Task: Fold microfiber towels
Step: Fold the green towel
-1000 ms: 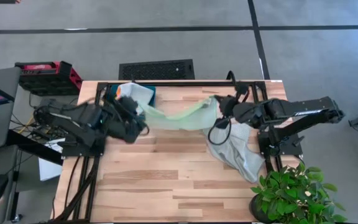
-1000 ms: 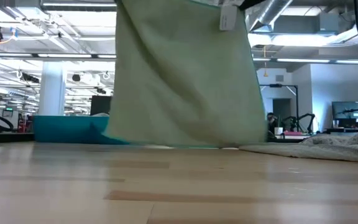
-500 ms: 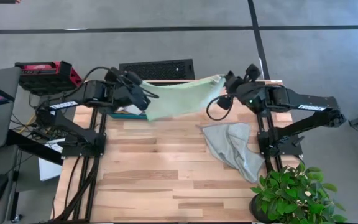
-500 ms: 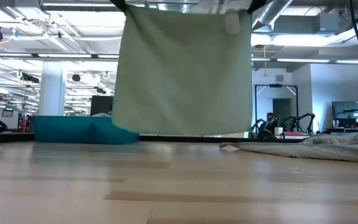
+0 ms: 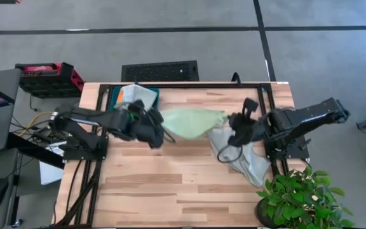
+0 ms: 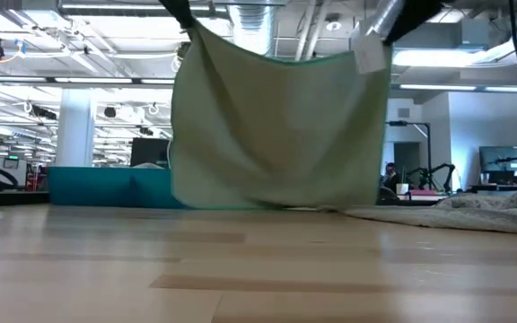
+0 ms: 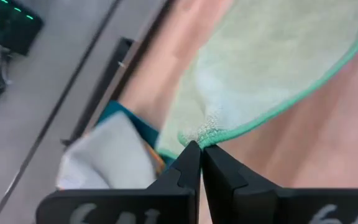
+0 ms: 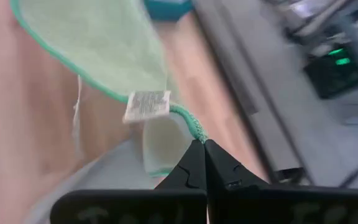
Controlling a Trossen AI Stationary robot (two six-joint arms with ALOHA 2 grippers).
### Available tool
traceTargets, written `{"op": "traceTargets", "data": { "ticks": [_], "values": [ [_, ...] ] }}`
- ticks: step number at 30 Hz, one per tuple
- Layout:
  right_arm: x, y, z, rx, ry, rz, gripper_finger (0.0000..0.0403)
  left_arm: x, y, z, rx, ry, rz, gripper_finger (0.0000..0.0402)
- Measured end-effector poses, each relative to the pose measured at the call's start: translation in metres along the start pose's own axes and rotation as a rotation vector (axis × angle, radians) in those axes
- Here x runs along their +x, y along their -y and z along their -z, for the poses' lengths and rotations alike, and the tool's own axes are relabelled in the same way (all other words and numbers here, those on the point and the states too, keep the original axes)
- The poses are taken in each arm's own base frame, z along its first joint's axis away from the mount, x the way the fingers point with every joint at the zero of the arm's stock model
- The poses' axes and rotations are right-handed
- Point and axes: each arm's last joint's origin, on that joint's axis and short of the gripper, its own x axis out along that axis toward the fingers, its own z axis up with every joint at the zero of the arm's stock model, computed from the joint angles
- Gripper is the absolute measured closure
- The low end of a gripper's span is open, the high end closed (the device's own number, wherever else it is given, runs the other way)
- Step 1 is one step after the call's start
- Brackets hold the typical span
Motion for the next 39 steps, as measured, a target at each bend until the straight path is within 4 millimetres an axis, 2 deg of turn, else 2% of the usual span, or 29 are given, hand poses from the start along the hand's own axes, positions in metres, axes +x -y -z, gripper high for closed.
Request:
{"op": "traceTargets", "data": {
  "ticks": [5, 15, 25, 31, 39],
  "values": [
    [-0.004, -0.026, 0.019, -0.052, -0.044, -0.148, 0.0397, 0.006, 0.044, 0.012, 0.048, -0.087, 0.061, 0.0401],
    [-0.009, -0.076, 0.056, -0.139, -0.102, -0.479, 0.0397, 0.000, 0.120, 0.051, 0.006, -0.150, 0.109, 0.0401],
    [-0.011, -0.115, 0.087, -0.130, -0.033, -0.702, 0.0397, 0.024, 0.184, 0.085, -0.022, -0.332, 0.151, 0.0401],
    [-0.006, -0.124, 0.099, -0.108, -0.015, -0.734, 0.0397, 0.038, 0.201, 0.096, 0.005, -0.381, 0.129, 0.0401],
    [0.005, -0.115, 0.098, -0.105, -0.029, -0.600, 0.0397, 0.038, 0.193, 0.092, -0.004, -0.231, 0.012, 0.0401]
  ]
}}
